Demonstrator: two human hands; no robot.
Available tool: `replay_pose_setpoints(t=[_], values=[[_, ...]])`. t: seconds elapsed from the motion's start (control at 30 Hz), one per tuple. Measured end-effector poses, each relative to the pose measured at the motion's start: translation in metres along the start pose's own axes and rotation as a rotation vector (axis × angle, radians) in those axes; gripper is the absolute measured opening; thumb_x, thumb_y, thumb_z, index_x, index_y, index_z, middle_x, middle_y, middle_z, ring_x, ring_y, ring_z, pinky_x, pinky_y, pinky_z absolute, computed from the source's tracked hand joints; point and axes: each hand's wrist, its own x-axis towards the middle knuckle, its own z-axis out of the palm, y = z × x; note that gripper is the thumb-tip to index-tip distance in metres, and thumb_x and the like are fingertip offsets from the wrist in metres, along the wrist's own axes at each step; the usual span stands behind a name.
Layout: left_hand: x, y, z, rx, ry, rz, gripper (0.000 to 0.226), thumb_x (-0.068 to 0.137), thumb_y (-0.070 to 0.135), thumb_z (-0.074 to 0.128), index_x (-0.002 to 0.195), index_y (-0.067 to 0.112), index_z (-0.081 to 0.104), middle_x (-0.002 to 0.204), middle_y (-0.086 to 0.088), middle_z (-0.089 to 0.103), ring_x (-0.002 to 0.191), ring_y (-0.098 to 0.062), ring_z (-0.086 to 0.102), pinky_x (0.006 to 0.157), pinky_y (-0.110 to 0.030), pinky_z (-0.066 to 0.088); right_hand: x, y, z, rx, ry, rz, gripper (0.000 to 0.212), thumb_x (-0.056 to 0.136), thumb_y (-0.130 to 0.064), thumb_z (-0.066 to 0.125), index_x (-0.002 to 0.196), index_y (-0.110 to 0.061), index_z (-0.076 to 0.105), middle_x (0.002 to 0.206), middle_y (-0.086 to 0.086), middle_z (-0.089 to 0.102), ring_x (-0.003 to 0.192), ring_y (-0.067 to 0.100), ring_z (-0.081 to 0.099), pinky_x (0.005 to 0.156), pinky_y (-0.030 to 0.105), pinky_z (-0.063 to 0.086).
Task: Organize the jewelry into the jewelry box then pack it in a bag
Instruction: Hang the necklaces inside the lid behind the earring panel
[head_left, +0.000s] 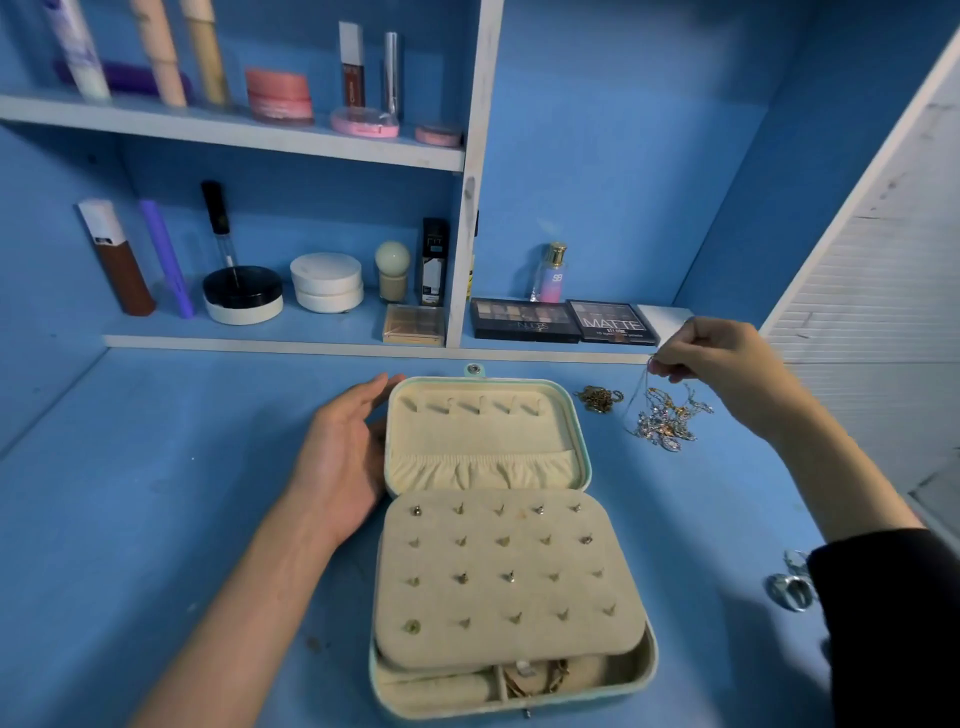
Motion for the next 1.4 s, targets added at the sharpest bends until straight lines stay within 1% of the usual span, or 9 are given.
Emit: replay_pose_setpoints(t=[0.1,0.3,0.43,0.63,0.8,0.9,1.13,1.3,1.4], values=[[-0.001,0.000,0.000,0.005,-0.008,0.005,0.051,0.076,0.033,0.056,0.124,0.014,0.057,0.097,-0.006,0.061,0.082,-0.020,0.060,0.070,-0.032,0.046,-0.002,-0.007,-0.004,0.097,-0.031,-0.015,0.012,0.084,0.004,0.060,0.073,-0.001,0.059,0.070,0.009,0.067,0.069,0.017,0.060,0.063,0.017,0.051],[-0.002,0.000,0.001,0.010,-0.001,0.016,0.043,0.084,0.032,0.053,0.123,0.013,0.056,0.094,-0.006,0.064,0.082,-0.020,0.061,0.067,-0.032,0.046,-0.007,-0.022,-0.006,0.222,-0.047,-0.058,0.016,0.086,0.005,0.057,0.078,-0.009,0.062,0.067,0.005,0.066,0.067,0.016,0.062,0.062,0.022,0.048],[-0.002,0.000,0.001,0.003,-0.011,0.014,0.058,0.072,0.033,0.057,0.126,0.012,0.056,0.100,-0.008,0.063,0.086,-0.021,0.061,0.070,-0.033,0.046,-0.010,-0.037,-0.005,0.376,-0.048,-0.088,0.019,0.086,0.009,0.053,0.080,-0.007,0.060,0.066,0.008,0.063,0.064,0.018,0.064,0.062,0.022,0.053],[-0.001,0.000,-0.001,-0.005,-0.025,0.008,0.056,0.072,0.033,0.058,0.123,0.012,0.058,0.106,-0.010,0.061,0.090,-0.024,0.060,0.074,-0.034,0.047,-0.015,-0.063,-0.004,0.476,-0.051,-0.141,0.022,0.087,0.010,0.047,0.084,-0.008,0.060,0.061,0.005,0.059,0.060,0.021,0.066,0.061,0.026,0.055],[-0.002,0.000,0.000,-0.004,-0.041,0.018,0.055,0.072,0.032,0.057,0.122,0.011,0.057,0.098,-0.010,0.065,0.089,-0.024,0.062,0.073,-0.036,0.048,-0.022,-0.078,0.008,0.419,-0.110,-0.152,0.021,0.088,0.009,0.048,0.087,-0.009,0.061,0.065,0.006,0.056,0.050,0.019,0.063,0.053,0.024,0.052],[-0.002,0.001,0.000,-0.007,-0.050,0.017,0.047,0.072,0.032,0.058,0.115,0.012,0.059,0.090,-0.009,0.067,0.084,-0.023,0.063,0.070,-0.035,0.047,-0.024,-0.081,0.016,0.309,-0.156,-0.189,0.020,0.087,0.009,0.051,0.088,-0.009,0.061,0.065,0.008,0.057,0.052,0.023,0.063,0.050,0.023,0.049],[-0.003,0.002,0.001,-0.040,-0.058,-0.003,0.040,0.073,0.030,0.057,0.110,0.015,0.059,0.084,-0.007,0.067,0.079,-0.023,0.063,0.068,-0.034,0.048,-0.023,-0.084,0.043,0.258,-0.252,-0.202,0.017,0.084,0.010,0.056,0.088,-0.006,0.063,0.063,0.010,0.059,0.055,0.023,0.060,0.050,0.021,0.044],[-0.003,0.002,0.001,-0.033,-0.047,0.005,0.034,0.075,0.030,0.057,0.106,0.016,0.060,0.085,-0.008,0.066,0.082,-0.023,0.061,0.069,-0.034,0.047,-0.023,-0.089,0.071,0.214,-0.338,-0.184,0.018,0.083,0.008,0.059,0.086,-0.009,0.064,0.073,0.012,0.066,0.060,0.023,0.066,0.054,0.023,0.044],[-0.003,0.003,0.001,-0.038,-0.050,0.003,0.037,0.068,0.031,0.060,0.102,0.016,0.061,0.086,-0.008,0.064,0.081,-0.023,0.060,0.069,-0.034,0.048,-0.025,-0.091,0.087,0.227,-0.395,-0.159,0.017,0.084,0.008,0.059,0.088,-0.008,0.063,0.076,0.014,0.068,0.061,0.025,0.068,0.055,0.024,0.047]])
